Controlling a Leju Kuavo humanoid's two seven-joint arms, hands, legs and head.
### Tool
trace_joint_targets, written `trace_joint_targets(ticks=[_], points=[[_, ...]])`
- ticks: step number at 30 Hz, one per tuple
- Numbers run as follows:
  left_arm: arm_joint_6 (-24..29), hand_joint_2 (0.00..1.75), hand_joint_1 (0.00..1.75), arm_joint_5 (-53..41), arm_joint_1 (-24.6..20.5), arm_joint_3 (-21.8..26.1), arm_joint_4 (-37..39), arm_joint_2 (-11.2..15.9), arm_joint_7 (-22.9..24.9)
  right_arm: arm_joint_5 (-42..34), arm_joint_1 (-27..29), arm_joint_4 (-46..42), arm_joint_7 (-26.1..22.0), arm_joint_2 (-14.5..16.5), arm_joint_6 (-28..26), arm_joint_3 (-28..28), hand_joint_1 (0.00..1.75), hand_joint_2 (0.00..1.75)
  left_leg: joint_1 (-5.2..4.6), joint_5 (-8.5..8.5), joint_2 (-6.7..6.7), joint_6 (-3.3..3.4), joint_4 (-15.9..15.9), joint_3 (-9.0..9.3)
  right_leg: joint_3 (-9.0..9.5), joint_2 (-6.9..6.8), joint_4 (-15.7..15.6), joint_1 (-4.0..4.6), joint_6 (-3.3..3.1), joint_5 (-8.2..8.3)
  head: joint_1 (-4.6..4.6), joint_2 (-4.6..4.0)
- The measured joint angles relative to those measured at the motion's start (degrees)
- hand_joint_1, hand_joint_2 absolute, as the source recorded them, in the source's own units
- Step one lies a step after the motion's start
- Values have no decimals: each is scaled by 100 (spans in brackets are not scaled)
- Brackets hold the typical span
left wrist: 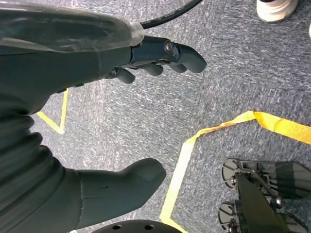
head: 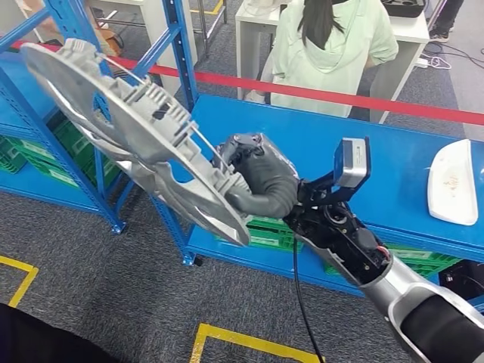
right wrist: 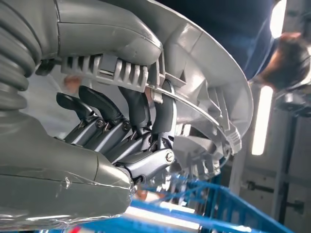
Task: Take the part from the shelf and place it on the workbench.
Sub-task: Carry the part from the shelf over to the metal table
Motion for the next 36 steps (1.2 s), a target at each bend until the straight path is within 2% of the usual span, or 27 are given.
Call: trace_joint_targets(ticks=[4, 14, 22, 29, 36], points=[[2, 175, 0, -14, 0, -2, 0, -2, 2, -92, 337, 2, -116, 120, 290, -2, 175, 175, 0, -2, -3, -3, 0, -2, 0, -4, 0, 1, -5, -3, 1, 0], [26, 175, 0, 17, -2, -3, 0, -4, 0, -167, 774, 147, -327, 381, 647, 5, 175, 175, 3, -6, -3, -8, -1, -1, -1, -4, 0, 6, -9, -6, 0, 0], [75, 175, 0, 123, 28, -3, 0, -4, -29, -5, 1066, 299, -645, 555, 693, -4, 175, 175, 6, -8, -2, -11, -2, -1, -1, -4, 0, 10, -13, -9, -1, 0], [100, 175, 0, 227, 95, -3, -1, -4, -90, 79, 1216, 393, -694, 618, 674, -4, 175, 175, 6, -9, -3, -13, -3, -1, 0, -5, 0, 10, -15, -10, 1, 0], [100, 175, 0, 235, 136, -3, 0, 5, -112, 105, 1235, 448, -700, 666, 655, -5, 175, 175, 1, -72, -93, 1, -9, 54, 56, -94, -1, 24, -27, -48, 19, 0]])
